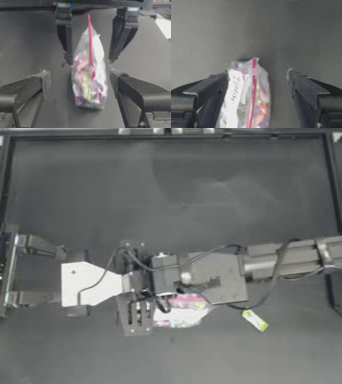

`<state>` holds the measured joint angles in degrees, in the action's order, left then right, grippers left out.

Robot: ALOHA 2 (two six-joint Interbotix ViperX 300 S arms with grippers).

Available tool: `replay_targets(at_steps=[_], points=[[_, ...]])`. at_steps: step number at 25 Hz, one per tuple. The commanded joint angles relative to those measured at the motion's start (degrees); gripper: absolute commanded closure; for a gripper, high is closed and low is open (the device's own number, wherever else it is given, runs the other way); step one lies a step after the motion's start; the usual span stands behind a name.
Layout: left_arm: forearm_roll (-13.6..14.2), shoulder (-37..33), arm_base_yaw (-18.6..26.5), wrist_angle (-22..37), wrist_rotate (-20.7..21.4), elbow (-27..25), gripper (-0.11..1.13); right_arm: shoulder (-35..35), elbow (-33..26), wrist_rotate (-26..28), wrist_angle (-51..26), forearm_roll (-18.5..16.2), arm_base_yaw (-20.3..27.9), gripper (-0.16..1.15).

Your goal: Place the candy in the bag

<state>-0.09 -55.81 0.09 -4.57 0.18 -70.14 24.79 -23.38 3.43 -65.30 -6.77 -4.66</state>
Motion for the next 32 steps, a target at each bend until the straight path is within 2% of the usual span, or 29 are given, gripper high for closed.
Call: replay_targets(at_steps=[1, 10, 19, 32], points=[[0.0, 1.2, 0.1, -0.2, 0.0, 0.4, 0.02, -0.9, -2.0, -0.1, -0.6, -0.4, -0.3, 0.00], [0.0, 1.0, 0.0, -0.3, -0.1, 0.4, 0.02, -0.1, -1.7, -0.7, -0.1, -0.2, -0.2, 0.02], [0.0, 1.0, 0.1, -0.2, -0.1, 0.4, 0.02, 0.7, -1.8, -0.8, 0.0, 0.2, -0.2, 0.11], [-0.1, 1.0, 0.1, -0.3, -0.2, 0.4, 0.02, 0.9, -2.0, -0.8, 0.5, 0.3, -0.5, 0.14]])
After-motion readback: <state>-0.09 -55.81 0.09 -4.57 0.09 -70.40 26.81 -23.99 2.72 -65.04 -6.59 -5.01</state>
